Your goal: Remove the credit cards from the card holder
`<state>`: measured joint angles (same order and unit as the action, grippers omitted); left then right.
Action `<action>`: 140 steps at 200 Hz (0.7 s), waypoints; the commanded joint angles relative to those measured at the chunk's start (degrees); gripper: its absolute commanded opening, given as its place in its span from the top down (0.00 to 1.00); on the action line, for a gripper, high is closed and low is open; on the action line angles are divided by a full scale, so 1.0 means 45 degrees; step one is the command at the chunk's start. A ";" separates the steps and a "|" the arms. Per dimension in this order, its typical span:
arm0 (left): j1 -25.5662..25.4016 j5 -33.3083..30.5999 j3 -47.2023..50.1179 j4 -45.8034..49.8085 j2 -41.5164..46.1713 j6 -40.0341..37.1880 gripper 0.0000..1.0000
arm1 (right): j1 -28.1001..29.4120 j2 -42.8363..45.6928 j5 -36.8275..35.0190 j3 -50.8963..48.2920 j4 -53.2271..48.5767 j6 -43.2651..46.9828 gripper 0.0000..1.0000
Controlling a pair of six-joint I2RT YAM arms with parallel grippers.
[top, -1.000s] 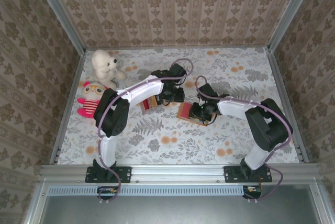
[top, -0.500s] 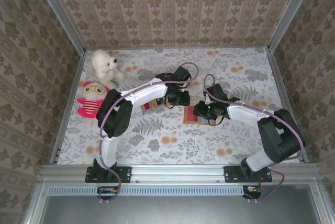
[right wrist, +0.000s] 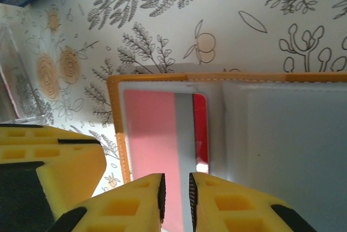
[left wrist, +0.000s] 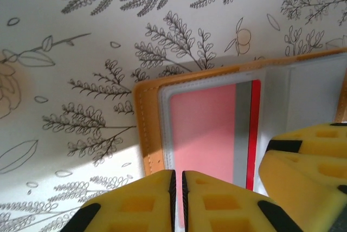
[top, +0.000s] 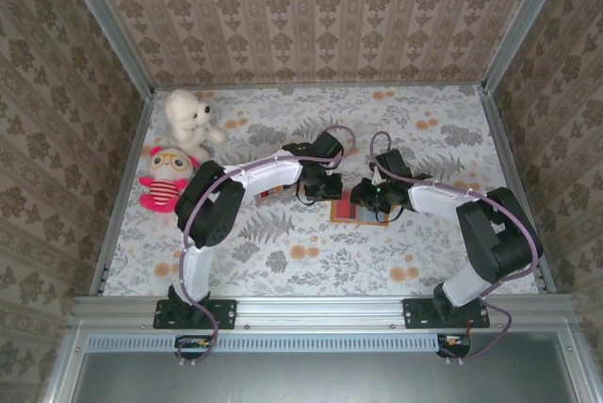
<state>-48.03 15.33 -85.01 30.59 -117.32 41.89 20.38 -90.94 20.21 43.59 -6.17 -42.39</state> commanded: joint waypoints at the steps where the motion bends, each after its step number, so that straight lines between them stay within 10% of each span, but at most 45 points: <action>1: -0.0108 0.0345 0.0019 -0.0252 -0.0369 0.0200 0.86 | -0.0099 -0.0184 0.0100 -0.0097 0.0045 0.0025 0.79; 140: -0.0182 0.0079 -0.0233 0.0701 -0.0971 0.0002 0.89 | -0.0479 -0.0808 0.1017 -0.0292 0.0435 0.0385 0.83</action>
<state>-48.47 16.29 -85.97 31.03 -120.29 42.02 18.50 -93.27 21.76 43.00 -5.58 -41.95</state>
